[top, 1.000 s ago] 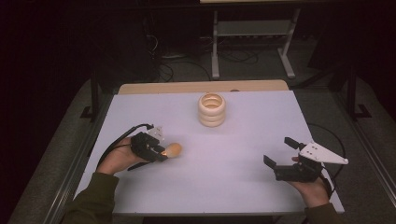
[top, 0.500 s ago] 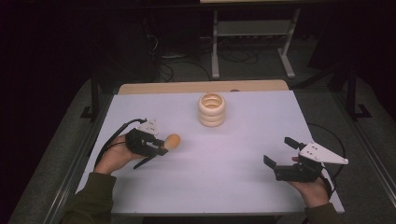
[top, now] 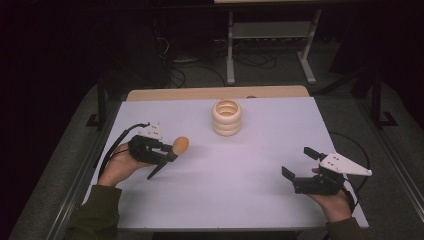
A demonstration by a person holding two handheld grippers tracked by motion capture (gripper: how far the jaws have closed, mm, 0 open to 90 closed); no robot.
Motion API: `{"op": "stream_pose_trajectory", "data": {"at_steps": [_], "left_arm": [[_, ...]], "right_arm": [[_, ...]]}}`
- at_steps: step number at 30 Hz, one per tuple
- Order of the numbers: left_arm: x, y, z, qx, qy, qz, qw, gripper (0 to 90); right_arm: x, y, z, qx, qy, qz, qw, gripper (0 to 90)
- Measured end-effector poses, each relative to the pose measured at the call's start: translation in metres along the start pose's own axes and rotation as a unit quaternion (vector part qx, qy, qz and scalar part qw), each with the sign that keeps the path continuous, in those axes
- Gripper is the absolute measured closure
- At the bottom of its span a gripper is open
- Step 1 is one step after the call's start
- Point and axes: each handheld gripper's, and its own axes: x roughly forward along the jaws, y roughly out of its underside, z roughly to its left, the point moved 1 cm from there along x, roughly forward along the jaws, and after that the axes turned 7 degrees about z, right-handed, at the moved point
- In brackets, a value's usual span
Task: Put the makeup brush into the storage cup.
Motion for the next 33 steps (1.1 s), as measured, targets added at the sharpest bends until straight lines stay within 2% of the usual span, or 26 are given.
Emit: {"op": "stream_pose_trajectory", "data": {"at_steps": [10,17,23,25,29,31,32,33], "left_arm": [[-0.007,-0.001,0.002,-0.01,-0.002,-0.034,0.9994,62.8],[-0.013,-0.001,0.004,-0.025,0.004,-0.067,0.9974,62.9],[-0.015,-0.001,0.004,-0.03,0.007,-0.082,0.9962,62.9],[-0.017,-0.001,0.004,-0.042,0.013,-0.1,0.994,62.8],[-0.022,-0.001,0.005,-0.053,0.018,-0.122,0.991,62.9],[-0.023,-0.001,0.006,-0.055,0.02,-0.125,0.9904,62.9],[-0.025,-0.001,0.006,-0.061,0.022,-0.138,0.9883,62.9],[-0.026,-0.001,0.006,-0.062,0.022,-0.143,0.9876,62.8]], "right_arm": [[0.001,0.001,0.001,0.001,-0.004,0.001,1.0,0.0],[0.001,0.0,0.001,0.003,-0.004,0.001,1.0,0.0],[0.001,0.001,0.001,0.002,-0.003,0.001,1.0,0.0],[0.0,0.001,0.0,0.001,-0.003,0.001,1.0,0.0],[0.0,0.0,0.001,0.002,-0.003,0.001,1.0,0.0],[0.0,0.001,0.001,0.001,-0.003,0.001,1.0,0.0],[0.0,0.001,0.0,0.001,-0.003,0.001,1.0,0.0],[0.0,0.001,0.0,0.001,-0.003,0.001,1.0,0.0]]}}
